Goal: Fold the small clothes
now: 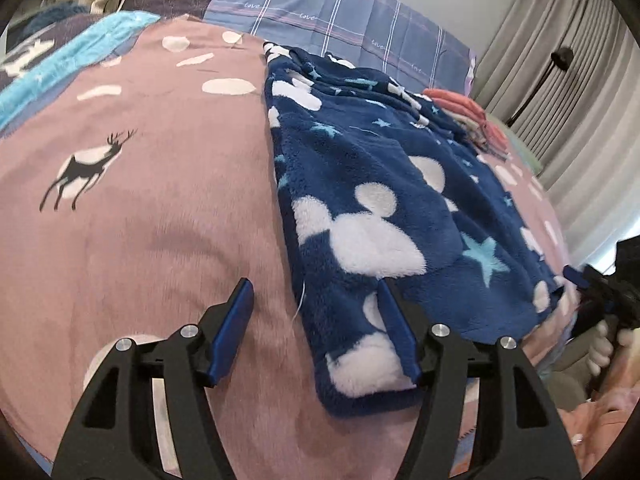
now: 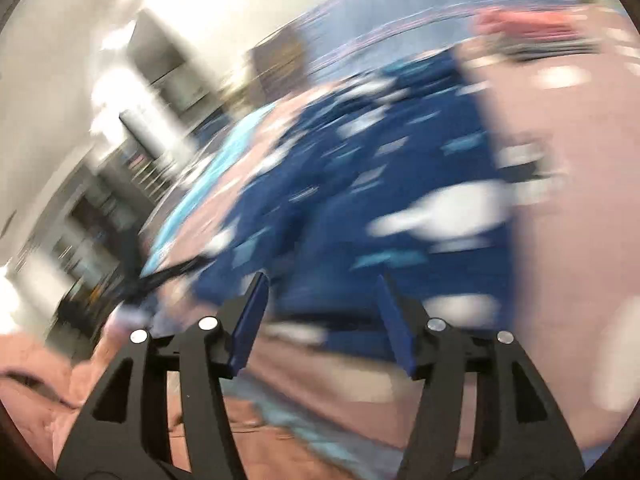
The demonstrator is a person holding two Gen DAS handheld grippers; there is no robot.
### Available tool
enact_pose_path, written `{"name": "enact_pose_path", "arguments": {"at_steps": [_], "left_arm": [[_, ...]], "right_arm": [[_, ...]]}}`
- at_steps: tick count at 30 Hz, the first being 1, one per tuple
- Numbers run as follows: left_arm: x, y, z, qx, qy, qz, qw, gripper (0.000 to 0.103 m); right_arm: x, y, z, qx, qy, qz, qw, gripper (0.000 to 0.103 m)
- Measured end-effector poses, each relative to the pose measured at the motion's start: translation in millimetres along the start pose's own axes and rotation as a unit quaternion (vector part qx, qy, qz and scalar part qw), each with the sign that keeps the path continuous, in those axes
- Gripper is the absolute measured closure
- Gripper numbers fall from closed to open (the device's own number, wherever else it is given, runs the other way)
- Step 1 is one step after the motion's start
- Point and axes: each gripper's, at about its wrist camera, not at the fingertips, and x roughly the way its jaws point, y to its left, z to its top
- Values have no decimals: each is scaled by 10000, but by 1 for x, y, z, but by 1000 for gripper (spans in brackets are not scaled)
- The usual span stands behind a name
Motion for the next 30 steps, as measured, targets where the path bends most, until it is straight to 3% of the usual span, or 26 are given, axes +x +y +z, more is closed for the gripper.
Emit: {"name": "enact_pose_path", "arguments": {"at_steps": [2,3,6,9,11,13,14,16,19,22,24,27,30], "left_arm": [[-2,0,-4,-117,36,-213,9997,38],[-4,1,-6,-175,45,-336,9993,38],[-4,3,-12,-368,64,-682,9970,38],[3,10,-6,-690,36,-1051,9921,38],[14,10,-2,-843,43,-1500,9851,42],[21,5,1,-802,83,-1464,9859,70],[27,4,3,-874,159,-1478,9850,89],[24,3,5,-963,50,-1578,9828,91],[-3,-14,14,-621,-454,-1683,9827,92],[-44,-38,29,-166,-990,-1982,9750,93],[-78,-59,38,220,-1386,-2171,9660,94],[-122,-81,41,559,-1878,-2322,9527,94],[-177,-93,32,753,-2411,-2274,9405,93]], "right_arm": [[-7,-32,-2,622,5,-323,9975,45],[-5,-49,-6,1000,86,-239,9947,45],[13,-73,-19,1693,305,386,9843,45],[33,-69,-9,1678,425,899,9808,44],[47,-69,1,1694,592,1114,9775,44],[56,-65,8,1629,667,1016,9791,55],[58,-64,11,1650,686,956,9793,81],[51,-64,12,1773,494,1155,9761,87],[25,-53,13,1663,114,1436,9755,89],[-10,-36,22,1305,-330,1782,9747,91],[-34,-20,30,999,-648,1963,9733,91],[-84,5,31,627,-1207,2389,9615,92],[-139,24,23,106,-1761,2266,9579,91]]}}
